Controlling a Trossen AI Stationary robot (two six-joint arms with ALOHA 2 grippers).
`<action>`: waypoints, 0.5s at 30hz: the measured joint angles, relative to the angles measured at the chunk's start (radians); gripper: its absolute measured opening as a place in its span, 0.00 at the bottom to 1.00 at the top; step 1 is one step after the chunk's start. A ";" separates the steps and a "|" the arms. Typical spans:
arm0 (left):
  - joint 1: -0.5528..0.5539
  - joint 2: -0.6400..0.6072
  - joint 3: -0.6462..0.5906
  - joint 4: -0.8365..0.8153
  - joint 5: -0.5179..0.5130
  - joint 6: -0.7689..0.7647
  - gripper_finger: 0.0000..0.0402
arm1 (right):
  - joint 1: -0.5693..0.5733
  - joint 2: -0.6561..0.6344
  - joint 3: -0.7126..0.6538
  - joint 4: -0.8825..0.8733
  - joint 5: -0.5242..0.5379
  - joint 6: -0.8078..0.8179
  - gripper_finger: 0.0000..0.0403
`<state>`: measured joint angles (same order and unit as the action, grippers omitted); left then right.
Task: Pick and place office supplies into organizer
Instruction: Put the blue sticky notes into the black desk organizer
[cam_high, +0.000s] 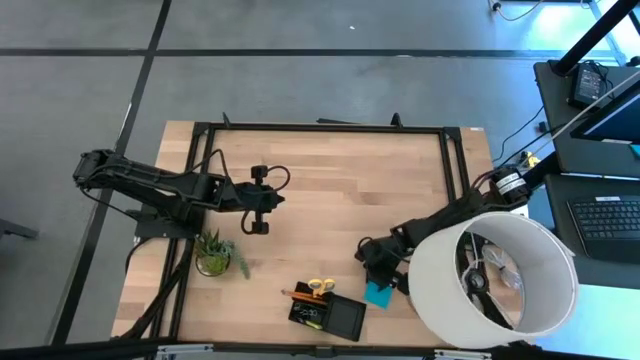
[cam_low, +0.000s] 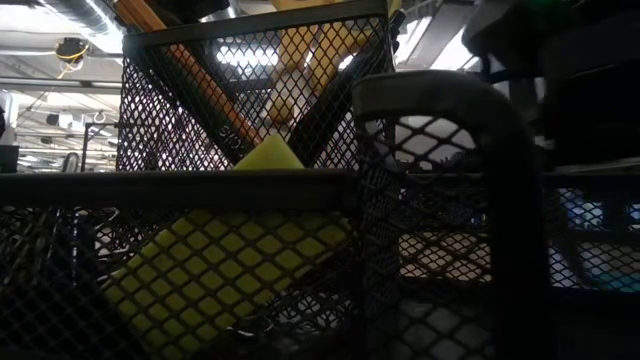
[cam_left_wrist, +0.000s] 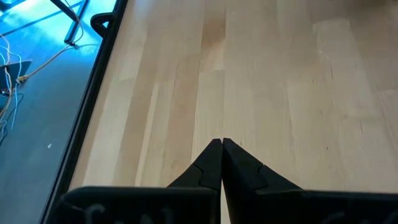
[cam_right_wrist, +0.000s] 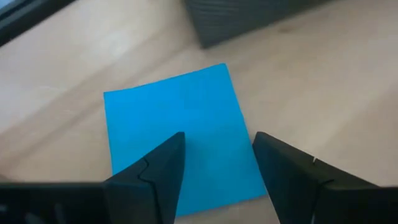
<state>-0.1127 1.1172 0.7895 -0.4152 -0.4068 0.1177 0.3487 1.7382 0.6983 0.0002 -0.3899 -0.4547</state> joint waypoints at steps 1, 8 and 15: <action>0.000 0.000 0.000 0.000 0.000 0.000 0.01 | -0.013 0.000 0.000 -0.001 0.002 0.000 0.50; 0.000 0.000 0.000 0.000 0.000 0.000 0.01 | -0.121 0.001 -0.001 0.001 0.017 0.001 0.50; 0.000 0.000 0.000 0.000 0.000 0.000 0.01 | -0.241 0.002 -0.003 0.054 0.078 0.006 0.50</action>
<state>-0.1127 1.1172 0.7895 -0.4150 -0.4068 0.1177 0.1081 1.7405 0.6952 0.0541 -0.3123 -0.4488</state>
